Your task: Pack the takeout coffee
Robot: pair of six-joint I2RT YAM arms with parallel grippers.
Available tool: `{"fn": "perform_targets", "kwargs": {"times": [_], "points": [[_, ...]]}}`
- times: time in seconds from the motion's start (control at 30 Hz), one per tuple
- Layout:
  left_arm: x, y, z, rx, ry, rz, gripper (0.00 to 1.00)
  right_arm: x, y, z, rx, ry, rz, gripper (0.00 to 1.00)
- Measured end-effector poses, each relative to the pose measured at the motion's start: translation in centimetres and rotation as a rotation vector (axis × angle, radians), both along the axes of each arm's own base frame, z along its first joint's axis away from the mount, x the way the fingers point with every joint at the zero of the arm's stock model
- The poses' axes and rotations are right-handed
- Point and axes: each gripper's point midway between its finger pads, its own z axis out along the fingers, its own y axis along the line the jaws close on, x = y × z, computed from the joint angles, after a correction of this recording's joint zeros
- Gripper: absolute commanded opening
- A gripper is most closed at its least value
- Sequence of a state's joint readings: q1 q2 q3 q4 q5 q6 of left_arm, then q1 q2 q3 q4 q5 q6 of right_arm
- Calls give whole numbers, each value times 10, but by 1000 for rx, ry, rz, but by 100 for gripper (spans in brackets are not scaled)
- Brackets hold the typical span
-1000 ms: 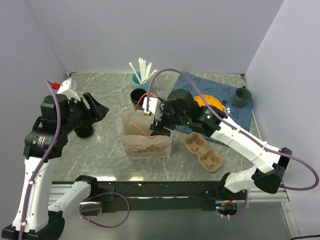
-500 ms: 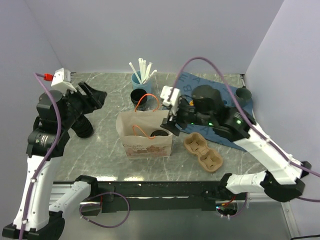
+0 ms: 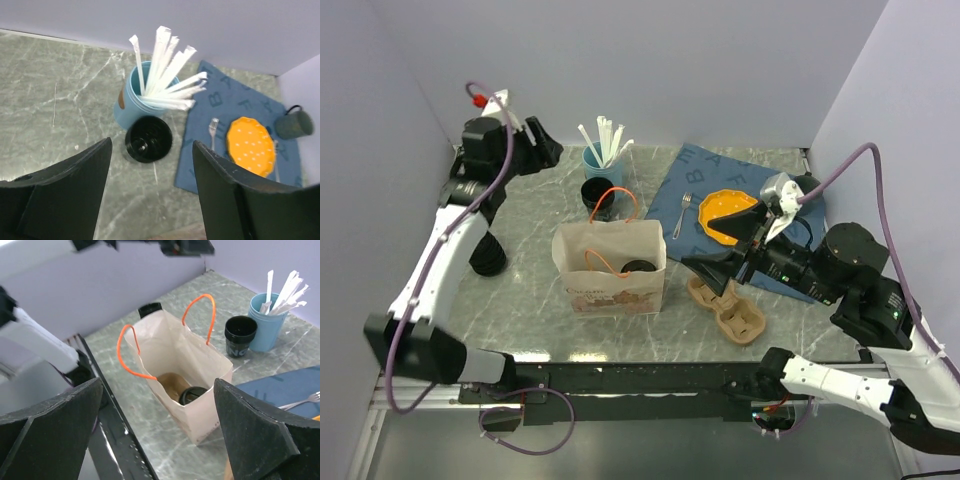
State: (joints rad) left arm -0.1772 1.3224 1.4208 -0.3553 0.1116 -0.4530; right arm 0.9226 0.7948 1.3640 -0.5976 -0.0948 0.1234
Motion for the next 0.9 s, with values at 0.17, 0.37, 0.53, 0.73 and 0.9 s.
{"fn": "perform_targets", "kwargs": {"times": [0.17, 0.37, 0.53, 0.73, 0.9], "points": [[55, -9, -29, 43, 29, -15, 70, 1, 1, -3, 21, 43, -15, 100], [137, -23, -59, 38, 36, -35, 65, 16, 9, -19, -26, 102, -62, 100], [192, -37, -95, 9, 45, -75, 62, 33, 11, -26, -72, 119, -133, 100], [212, -42, -146, -13, 116, -82, 54, 47, 9, -30, -114, 116, -201, 100], [220, -46, -158, -43, 123, -104, 21, 55, 10, -31, -134, 107, -228, 100]]}}
